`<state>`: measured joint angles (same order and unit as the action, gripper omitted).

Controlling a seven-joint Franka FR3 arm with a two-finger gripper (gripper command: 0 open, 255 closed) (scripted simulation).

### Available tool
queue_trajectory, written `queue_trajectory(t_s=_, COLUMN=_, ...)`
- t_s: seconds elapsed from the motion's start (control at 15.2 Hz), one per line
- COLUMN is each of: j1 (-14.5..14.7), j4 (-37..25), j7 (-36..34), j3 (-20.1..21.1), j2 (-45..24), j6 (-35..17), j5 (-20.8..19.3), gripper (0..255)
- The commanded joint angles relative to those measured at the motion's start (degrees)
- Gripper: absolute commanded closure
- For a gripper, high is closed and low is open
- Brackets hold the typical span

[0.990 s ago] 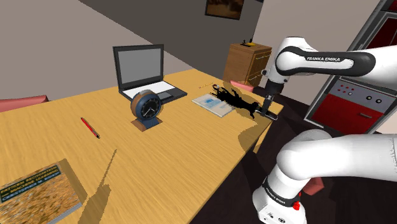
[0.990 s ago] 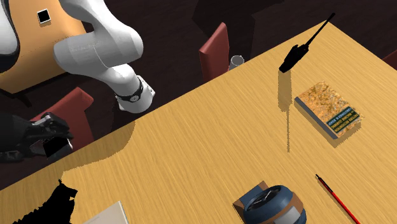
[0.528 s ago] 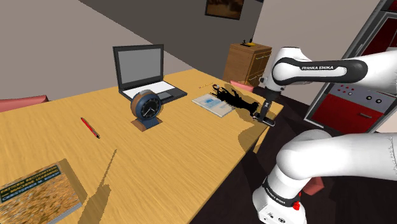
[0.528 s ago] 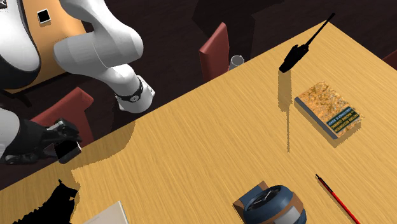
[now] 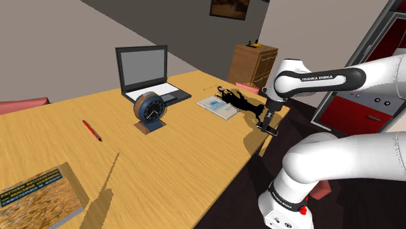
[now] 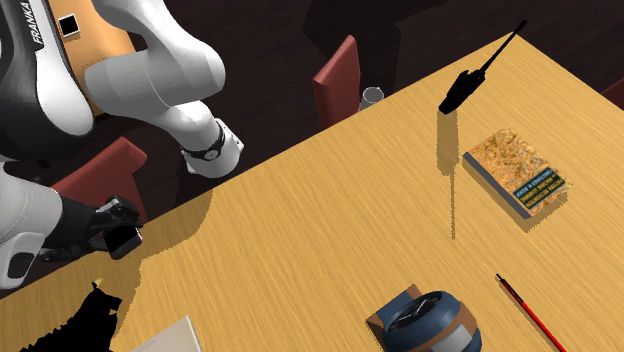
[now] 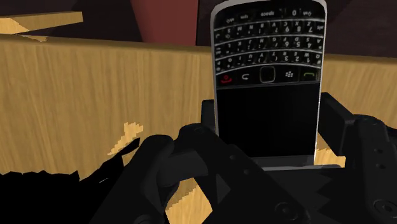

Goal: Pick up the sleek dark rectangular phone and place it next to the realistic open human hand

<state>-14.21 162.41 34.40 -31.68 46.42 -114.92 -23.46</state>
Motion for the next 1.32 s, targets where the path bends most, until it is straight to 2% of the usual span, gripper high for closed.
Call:
queue_trajectory(t_s=0.0, j1=0.1, j4=1.0, j7=-0.2, j3=-0.6, j2=-1.0, j6=-2.1, j5=-0.5, gripper=255)
queue_trajectory(t_s=0.26, j1=0.0, j4=2.8, j7=-0.2, j3=-2.2, j2=-3.4, j6=-6.2, j5=-1.6, gripper=255)
queue_trajectory(t_s=0.79, j1=0.0, j4=2.8, j7=-0.2, j3=-2.2, j2=-3.4, j6=-6.2, j5=-1.6, gripper=255)
queue_trajectory(t_s=0.86, j1=0.0, j4=2.8, j7=-0.2, j3=-2.2, j2=-3.4, j6=-6.2, j5=-1.6, gripper=0)
queue_trajectory(t_s=1.19, j1=0.0, j4=2.8, j7=-0.2, j3=-2.2, j2=-3.4, j6=-6.2, j5=-1.6, gripper=0)
queue_trajectory(t_s=1.25, j1=0.1, j4=1.6, j7=-0.2, j3=-1.3, j2=-2.1, j6=-3.7, j5=-0.9, gripper=0)
